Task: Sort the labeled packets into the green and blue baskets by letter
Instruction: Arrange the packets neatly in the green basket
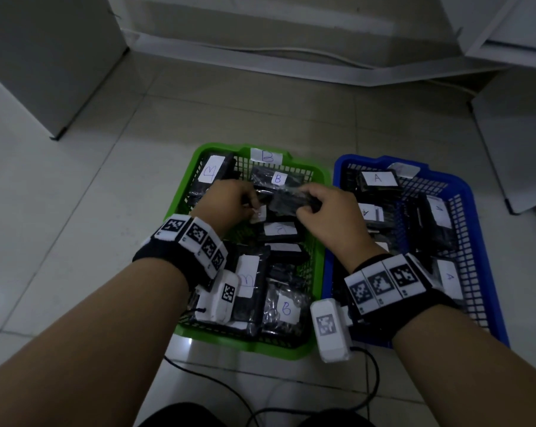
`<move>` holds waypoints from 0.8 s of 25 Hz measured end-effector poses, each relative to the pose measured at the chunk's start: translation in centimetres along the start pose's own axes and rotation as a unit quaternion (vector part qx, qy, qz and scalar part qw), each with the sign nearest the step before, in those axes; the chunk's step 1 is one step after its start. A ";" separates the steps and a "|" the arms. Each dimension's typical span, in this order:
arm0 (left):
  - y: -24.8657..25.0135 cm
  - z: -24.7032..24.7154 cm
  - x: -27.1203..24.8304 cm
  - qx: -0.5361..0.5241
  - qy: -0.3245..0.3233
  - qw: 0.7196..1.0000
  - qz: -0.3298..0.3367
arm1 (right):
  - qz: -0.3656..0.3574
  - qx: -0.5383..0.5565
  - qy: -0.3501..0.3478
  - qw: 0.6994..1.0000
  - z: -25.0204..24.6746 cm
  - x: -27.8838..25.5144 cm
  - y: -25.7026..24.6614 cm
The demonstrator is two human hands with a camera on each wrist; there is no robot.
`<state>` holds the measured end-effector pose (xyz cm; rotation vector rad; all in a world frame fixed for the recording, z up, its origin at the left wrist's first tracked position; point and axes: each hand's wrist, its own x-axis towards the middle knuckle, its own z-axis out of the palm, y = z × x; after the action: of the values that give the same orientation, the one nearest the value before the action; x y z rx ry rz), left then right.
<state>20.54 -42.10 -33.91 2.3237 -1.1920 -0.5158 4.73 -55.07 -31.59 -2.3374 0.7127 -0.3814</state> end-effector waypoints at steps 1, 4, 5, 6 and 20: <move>-0.1 -0.2 -0.2 -0.007 0.012 1.000 -0.021 | -0.026 -0.032 -0.011 0.999 0.4 -0.1 0.1; -0.1 -0.3 -0.9 0.025 -0.023 0.998 -0.044 | -0.104 -0.208 -0.172 0.957 2.1 0.4 0.9; -0.1 -0.3 -1.1 0.028 -0.034 0.998 -0.045 | -0.123 -0.275 -0.236 0.924 2.7 0.6 1.3; -0.2 -0.2 -1.2 0.025 -0.044 0.998 -0.048 | -0.136 -0.316 -0.271 0.899 3.1 0.6 1.7; 0.1 0.1 -0.6 0.002 -0.063 0.998 -0.026 | -0.135 -0.310 -0.342 0.877 2.9 1.2 0.8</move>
<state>20.12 -41.63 -33.87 2.3608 -1.1926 -0.6869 6.63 -54.79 -34.20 -2.8968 0.1534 0.6495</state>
